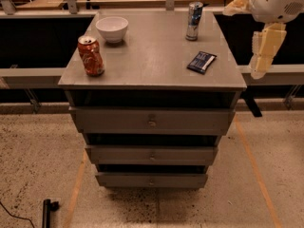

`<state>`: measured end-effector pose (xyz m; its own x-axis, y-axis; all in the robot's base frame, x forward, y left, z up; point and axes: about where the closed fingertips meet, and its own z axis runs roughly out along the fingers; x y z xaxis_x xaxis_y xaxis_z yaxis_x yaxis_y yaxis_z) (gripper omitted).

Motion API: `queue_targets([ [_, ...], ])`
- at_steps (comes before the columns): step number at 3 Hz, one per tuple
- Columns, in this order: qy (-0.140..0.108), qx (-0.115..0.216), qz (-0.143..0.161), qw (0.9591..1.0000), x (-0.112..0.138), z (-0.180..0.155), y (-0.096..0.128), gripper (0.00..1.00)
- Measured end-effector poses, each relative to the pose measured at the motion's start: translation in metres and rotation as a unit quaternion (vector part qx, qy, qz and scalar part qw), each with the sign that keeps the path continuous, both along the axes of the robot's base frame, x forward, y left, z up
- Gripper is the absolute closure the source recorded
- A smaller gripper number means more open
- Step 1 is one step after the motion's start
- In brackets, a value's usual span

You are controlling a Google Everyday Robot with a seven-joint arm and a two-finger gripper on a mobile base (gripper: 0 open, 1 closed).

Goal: Move rxbar blueberry near white bowl

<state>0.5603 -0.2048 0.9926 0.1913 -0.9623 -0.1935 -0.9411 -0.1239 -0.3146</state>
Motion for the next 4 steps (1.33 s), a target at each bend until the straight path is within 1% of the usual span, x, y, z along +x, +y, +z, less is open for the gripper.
queue_targets([
  [1, -0.009, 0.001, 0.008, 0.9999, 0.008, -0.002, 0.003, 0.00],
  [2, -0.040, -0.051, 0.043, 0.9970, 0.031, -0.013, -0.023, 0.00],
  [3, -0.058, -0.089, 0.085, 0.9907, 0.049, -0.026, -0.042, 0.00],
  [4, -0.069, -0.100, 0.140, 0.9826, 0.070, -0.047, -0.052, 0.00],
])
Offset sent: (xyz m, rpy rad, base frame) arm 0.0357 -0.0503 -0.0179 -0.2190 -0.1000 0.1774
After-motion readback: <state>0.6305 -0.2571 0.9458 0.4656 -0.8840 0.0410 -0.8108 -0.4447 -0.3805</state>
